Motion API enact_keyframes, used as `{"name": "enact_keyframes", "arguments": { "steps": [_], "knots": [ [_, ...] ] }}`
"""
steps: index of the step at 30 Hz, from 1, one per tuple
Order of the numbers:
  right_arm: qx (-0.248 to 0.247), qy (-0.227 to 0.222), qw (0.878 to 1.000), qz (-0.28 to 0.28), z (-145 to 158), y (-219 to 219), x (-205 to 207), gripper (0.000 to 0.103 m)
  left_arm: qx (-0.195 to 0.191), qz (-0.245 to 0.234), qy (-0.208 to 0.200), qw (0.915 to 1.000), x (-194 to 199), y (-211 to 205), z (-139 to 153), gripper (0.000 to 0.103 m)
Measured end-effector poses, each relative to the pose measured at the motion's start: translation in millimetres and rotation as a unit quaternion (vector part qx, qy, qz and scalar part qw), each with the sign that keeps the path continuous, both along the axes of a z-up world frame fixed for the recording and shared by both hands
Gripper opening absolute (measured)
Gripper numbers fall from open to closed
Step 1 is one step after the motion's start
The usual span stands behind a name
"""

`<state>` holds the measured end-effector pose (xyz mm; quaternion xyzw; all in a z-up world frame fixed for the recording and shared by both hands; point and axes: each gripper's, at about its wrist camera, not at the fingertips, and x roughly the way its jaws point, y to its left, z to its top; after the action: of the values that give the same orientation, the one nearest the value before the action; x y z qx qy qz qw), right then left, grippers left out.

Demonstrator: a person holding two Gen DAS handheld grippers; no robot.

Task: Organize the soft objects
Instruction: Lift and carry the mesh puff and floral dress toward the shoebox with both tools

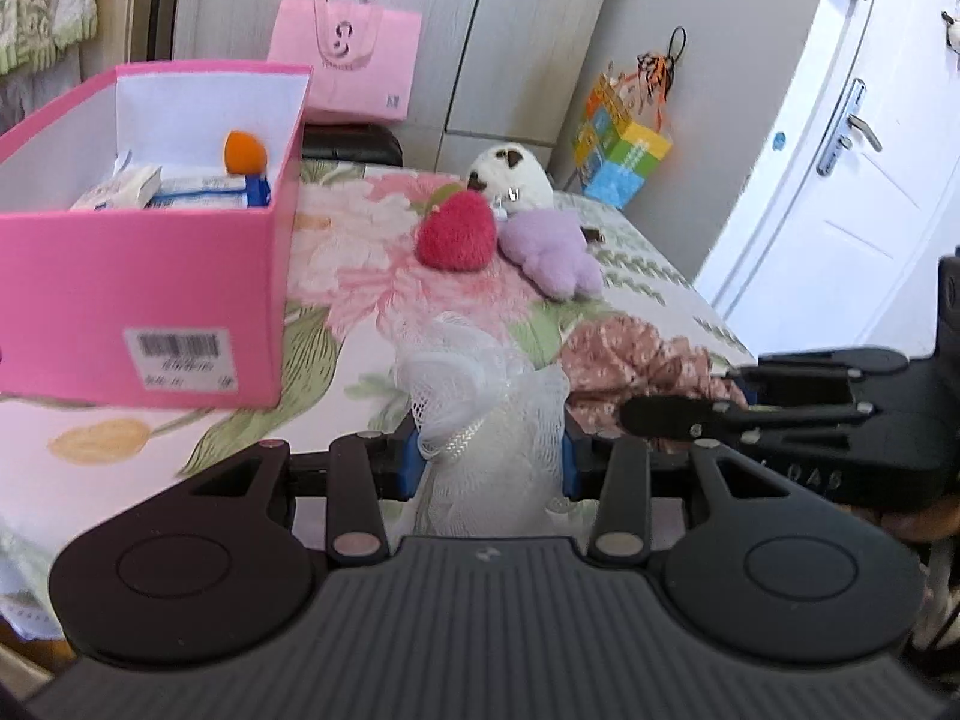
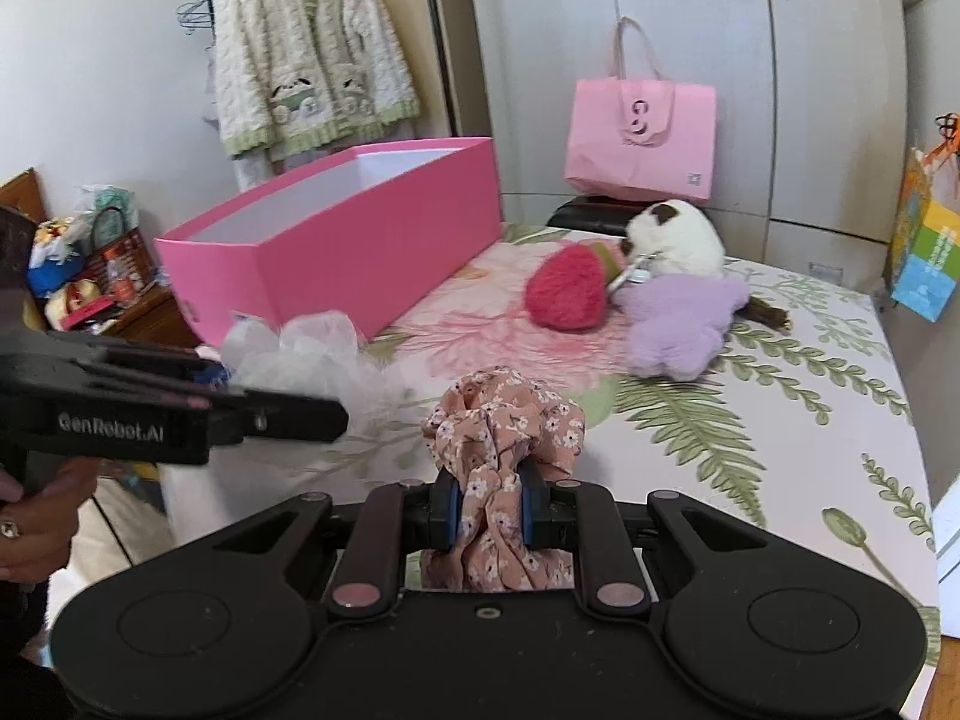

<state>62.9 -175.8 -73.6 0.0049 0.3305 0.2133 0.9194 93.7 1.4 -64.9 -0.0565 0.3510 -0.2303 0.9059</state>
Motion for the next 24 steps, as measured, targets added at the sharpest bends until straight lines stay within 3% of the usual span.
{"name": "enact_keyframes", "arguments": {
  "steps": [8,13,18,22,24],
  "knots": [
    [0.002,0.017,0.999,0.048,23,21,-7,0.022,0.032,0.005,0.007,0.9994,-12,28,19,0.04],
    [0.003,0.023,0.997,0.07,41,38,-4,0.023,0.009,0.008,0.03,0.9995,-9,57,36,0.04],
    [0.008,0.029,0.994,0.107,60,57,2,0.023,0.016,0.024,0.023,0.9993,-9,81,54,0.041],
    [0.006,0.03,0.99,0.136,74,77,13,0.024,-0.013,0.027,0.036,0.9989,-3,104,66,0.041],
    [0.012,0.029,0.989,0.146,81,86,21,0.024,-0.009,0.037,0.032,0.9988,2,113,72,0.041]
  ]
}}
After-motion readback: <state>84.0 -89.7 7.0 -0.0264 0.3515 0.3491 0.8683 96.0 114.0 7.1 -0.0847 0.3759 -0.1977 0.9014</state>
